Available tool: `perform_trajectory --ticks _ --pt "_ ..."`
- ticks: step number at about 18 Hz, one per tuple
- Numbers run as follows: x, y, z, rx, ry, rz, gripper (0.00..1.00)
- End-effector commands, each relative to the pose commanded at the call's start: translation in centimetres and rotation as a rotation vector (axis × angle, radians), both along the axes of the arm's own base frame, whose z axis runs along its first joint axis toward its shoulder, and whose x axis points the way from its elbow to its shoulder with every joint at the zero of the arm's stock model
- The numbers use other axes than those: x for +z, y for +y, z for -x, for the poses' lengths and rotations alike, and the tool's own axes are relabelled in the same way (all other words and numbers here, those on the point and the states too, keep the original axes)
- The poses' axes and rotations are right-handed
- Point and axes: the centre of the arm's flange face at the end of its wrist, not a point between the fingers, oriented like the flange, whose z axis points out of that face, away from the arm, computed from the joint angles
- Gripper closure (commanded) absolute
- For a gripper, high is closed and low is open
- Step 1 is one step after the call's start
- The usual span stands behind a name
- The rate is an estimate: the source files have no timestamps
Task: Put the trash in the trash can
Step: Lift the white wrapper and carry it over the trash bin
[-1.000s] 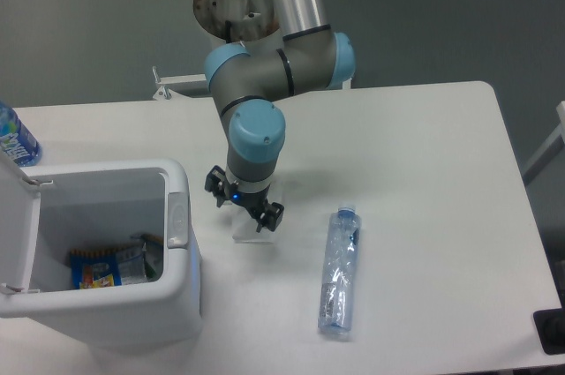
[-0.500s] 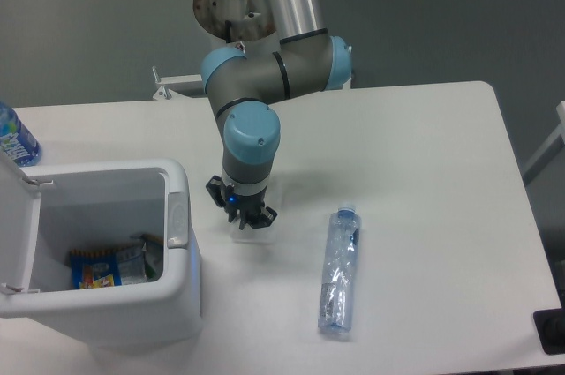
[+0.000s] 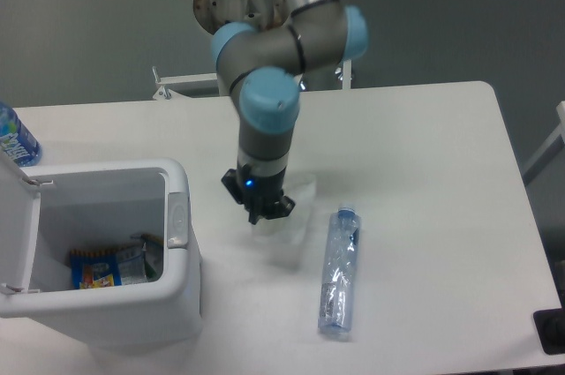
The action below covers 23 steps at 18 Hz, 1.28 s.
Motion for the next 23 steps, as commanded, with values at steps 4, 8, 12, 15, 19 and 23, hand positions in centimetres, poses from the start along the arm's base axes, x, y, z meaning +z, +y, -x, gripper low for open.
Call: perform_trajectory --ticks 4,8,12,15,19,23 --pt "5.5 -0.8 3.5 0.072 -0.04 -0.175 1.0" --pt "12.1 -1.2 6.2 0.203 -0.126 -0.368 1.0" --pt "16.9 -0.4 5.9 0.3 -0.241 -0.483 1.0" --pt "19.6 -0.2 3.6 0.329 -0.31 -0.531 1.0" --pt "21.7 1.8 -1.6 0.297 -0.359 -0.539 1.0" --pt "21.6 4.5 -5.2 0.227 -0.378 -0.53 1.0"
